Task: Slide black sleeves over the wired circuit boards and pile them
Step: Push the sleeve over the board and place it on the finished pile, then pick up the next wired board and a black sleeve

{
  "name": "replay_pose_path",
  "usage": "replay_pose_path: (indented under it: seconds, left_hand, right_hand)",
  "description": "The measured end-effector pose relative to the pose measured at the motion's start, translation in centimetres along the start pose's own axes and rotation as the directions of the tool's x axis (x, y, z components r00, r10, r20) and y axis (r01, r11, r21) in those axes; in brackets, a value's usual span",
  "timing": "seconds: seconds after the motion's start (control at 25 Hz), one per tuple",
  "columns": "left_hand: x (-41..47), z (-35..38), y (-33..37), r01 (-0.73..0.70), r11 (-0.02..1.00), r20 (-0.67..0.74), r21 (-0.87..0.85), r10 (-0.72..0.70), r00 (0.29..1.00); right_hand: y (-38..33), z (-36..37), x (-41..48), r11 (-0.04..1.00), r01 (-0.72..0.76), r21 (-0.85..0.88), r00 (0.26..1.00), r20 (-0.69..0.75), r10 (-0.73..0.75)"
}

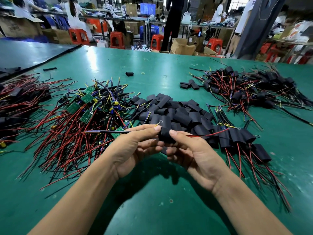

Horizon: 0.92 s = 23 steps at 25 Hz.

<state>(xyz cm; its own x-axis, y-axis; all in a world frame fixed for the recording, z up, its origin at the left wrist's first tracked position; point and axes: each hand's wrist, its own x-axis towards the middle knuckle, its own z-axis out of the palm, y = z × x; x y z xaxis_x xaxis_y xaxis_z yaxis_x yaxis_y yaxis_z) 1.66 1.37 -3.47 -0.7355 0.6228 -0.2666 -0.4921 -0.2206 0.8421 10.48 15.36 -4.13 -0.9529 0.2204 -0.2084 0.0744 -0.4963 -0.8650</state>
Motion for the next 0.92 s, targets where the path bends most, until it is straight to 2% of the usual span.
replay_pose_path:
  seconds: [0.12, 0.2, 0.24, 0.32, 0.4, 0.44, 0.48, 0.56, 0.64, 0.76, 0.84, 0.92]
  left_hand:
    - [-0.4, 0.3, 0.4, -0.009, 0.999, -0.021, 0.049, 0.01, 1.0]
    - [-0.8, 0.2, 0.6, -0.083, 0.957, -0.068, 0.279, 0.106, 0.992]
    - [-0.9, 0.0, 0.8, -0.145, 0.886, -0.111, 0.44, 0.214, 0.971]
    - [-1.0, -0.9, 1.3, -0.243, 0.634, -0.152, 0.734, 0.501, 0.852]
    - [-1.1, -1.7, 2.0, -0.234, 0.393, -0.106, 0.89, 0.675, 0.73]
    - [-1.1, -2.0, 2.3, -0.184, 0.306, -0.082, 0.934, 0.686, 0.723]
    - [-1.1, -2.3, 2.5, -0.112, 0.226, -0.063, 0.968, 0.647, 0.76]
    - [-1.2, -3.2, 2.8, -0.002, 0.105, -0.049, 0.994, 0.471, 0.881]
    - [-1.3, -4.0, 3.1, 0.036, 0.048, -0.049, 0.998, 0.308, 0.95]
    - [-1.0, -4.7, 3.3, 0.036, -0.018, -0.031, 0.999, 0.227, 0.973]
    - [-0.8, -4.7, 2.9, 0.037, -0.064, -0.021, 0.997, 0.242, 0.97]
    - [-0.5, -4.7, 2.6, 0.048, -0.063, -0.027, 0.997, 0.298, 0.954]
  right_hand:
    - [-1.0, -0.5, 0.5, 0.946, 0.128, 0.297, 0.979, -0.189, -0.073]
    - [-2.2, -1.8, 0.6, 0.818, 0.274, 0.506, 0.939, -0.323, -0.114]
    - [-2.7, -2.7, 0.6, 0.747, 0.324, 0.581, 0.919, -0.382, -0.101]
    - [-3.2, -4.1, 0.5, 0.652, 0.355, 0.67, 0.894, -0.448, -0.027]
    - [-3.0, -4.8, 0.6, 0.654, 0.335, 0.678, 0.893, -0.451, 0.009]
    - [-2.8, -4.9, 0.7, 0.682, 0.315, 0.661, 0.9, -0.437, 0.008]
    - [-2.6, -4.8, 0.8, 0.718, 0.293, 0.631, 0.906, -0.424, 0.003]
    - [-2.1, -4.5, 1.1, 0.81, 0.264, 0.524, 0.9, -0.435, -0.011]
    - [-1.6, -4.3, 1.5, 0.909, 0.247, 0.336, 0.875, -0.481, -0.06]
    - [-0.8, -4.1, 2.0, 0.969, 0.233, 0.084, 0.859, -0.484, -0.164]
    - [-0.2, -3.8, 2.3, 0.969, 0.227, -0.093, 0.864, -0.44, -0.245]
    - [0.4, -3.4, 2.5, 0.933, 0.229, -0.277, 0.87, -0.373, -0.324]
